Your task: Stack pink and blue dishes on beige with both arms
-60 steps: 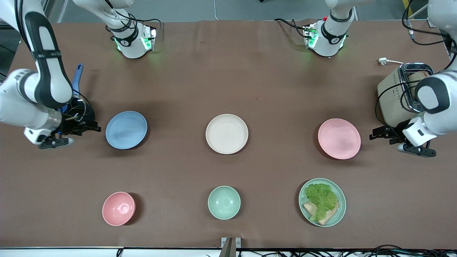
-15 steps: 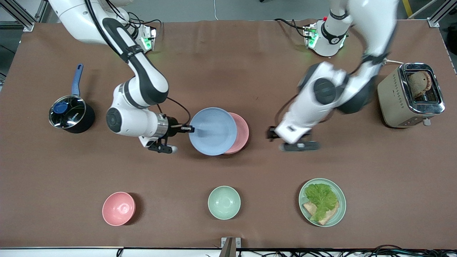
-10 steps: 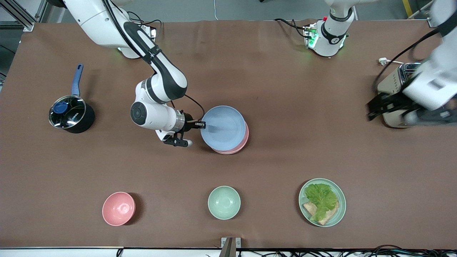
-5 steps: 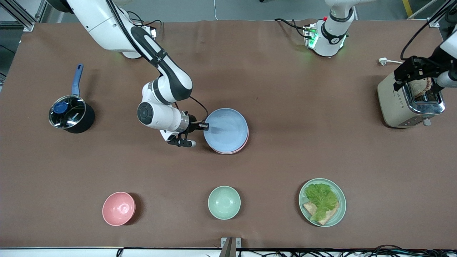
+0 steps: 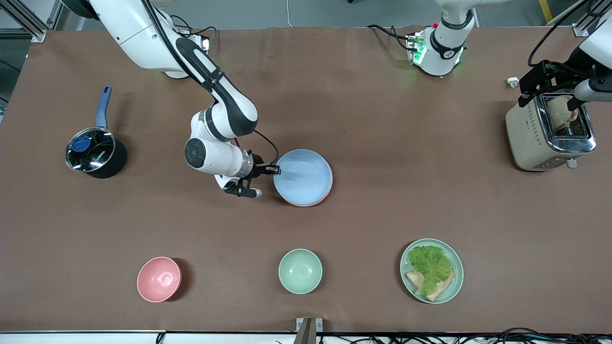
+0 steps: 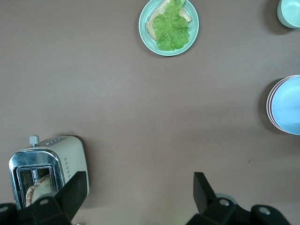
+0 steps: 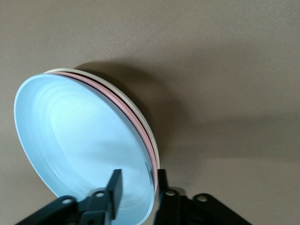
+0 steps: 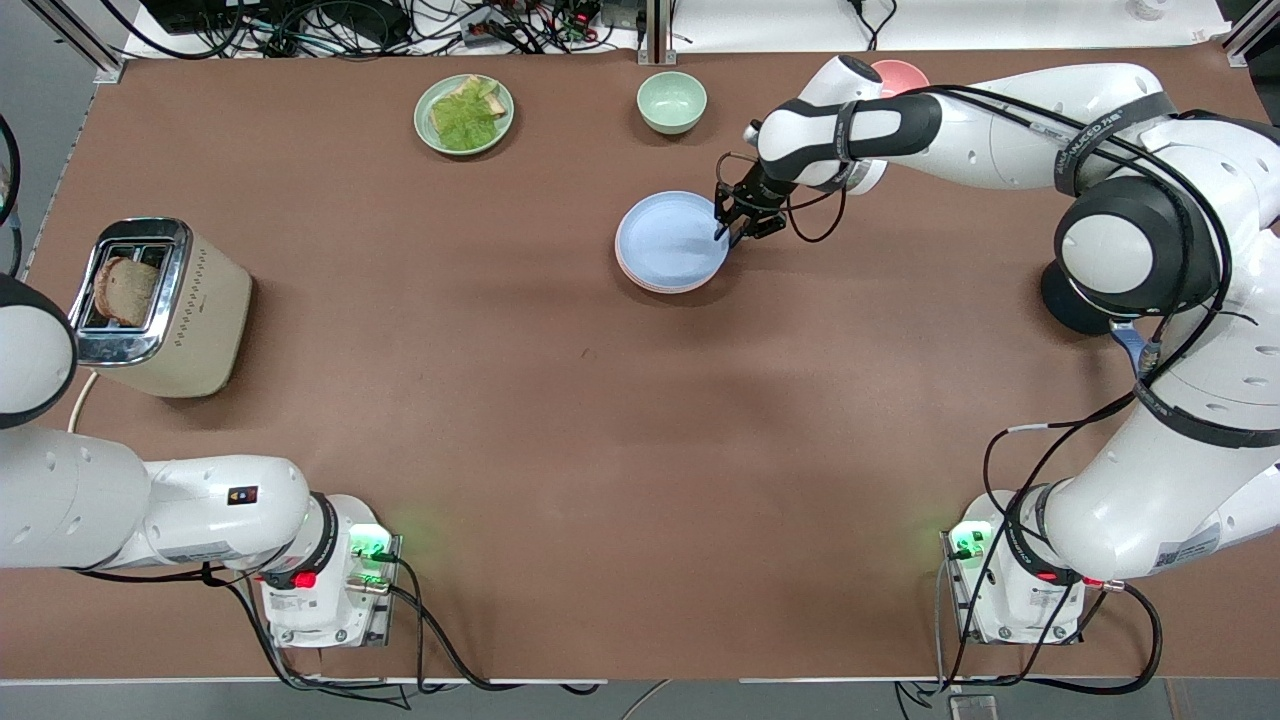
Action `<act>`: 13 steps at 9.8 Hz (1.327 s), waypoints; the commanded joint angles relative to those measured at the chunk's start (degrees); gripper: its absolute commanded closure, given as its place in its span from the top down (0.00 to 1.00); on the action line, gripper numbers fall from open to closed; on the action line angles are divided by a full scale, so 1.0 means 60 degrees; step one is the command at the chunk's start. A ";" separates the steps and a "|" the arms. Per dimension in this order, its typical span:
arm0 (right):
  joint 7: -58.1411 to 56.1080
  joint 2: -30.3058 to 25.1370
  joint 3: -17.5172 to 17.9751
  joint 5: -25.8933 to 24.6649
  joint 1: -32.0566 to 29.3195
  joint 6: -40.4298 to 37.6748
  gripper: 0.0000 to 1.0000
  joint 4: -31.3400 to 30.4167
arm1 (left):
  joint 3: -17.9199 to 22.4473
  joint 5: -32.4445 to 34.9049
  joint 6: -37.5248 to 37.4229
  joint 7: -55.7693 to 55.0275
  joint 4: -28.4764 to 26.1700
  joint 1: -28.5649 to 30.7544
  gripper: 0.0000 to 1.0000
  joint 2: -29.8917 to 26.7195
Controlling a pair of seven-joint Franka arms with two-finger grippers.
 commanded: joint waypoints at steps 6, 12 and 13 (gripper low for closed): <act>0.0587 -0.4026 -0.0204 -0.3609 -0.2307 -0.3963 1.00 -0.0037 | 0.0088 -0.0122 -0.0224 0.0021 -0.0446 -0.0033 1.00 -0.0279; -0.1206 -0.5409 -0.2564 -0.5712 -0.2819 -0.7579 1.00 0.2432 | 0.0088 -0.0122 -0.0356 0.0124 -0.0315 0.0070 1.00 -0.0134; -0.1505 -0.5423 -0.2535 -0.5654 -0.3085 -0.8036 1.00 0.2758 | 0.0088 -0.0093 -0.0342 0.0138 -0.0315 0.0084 1.00 -0.0075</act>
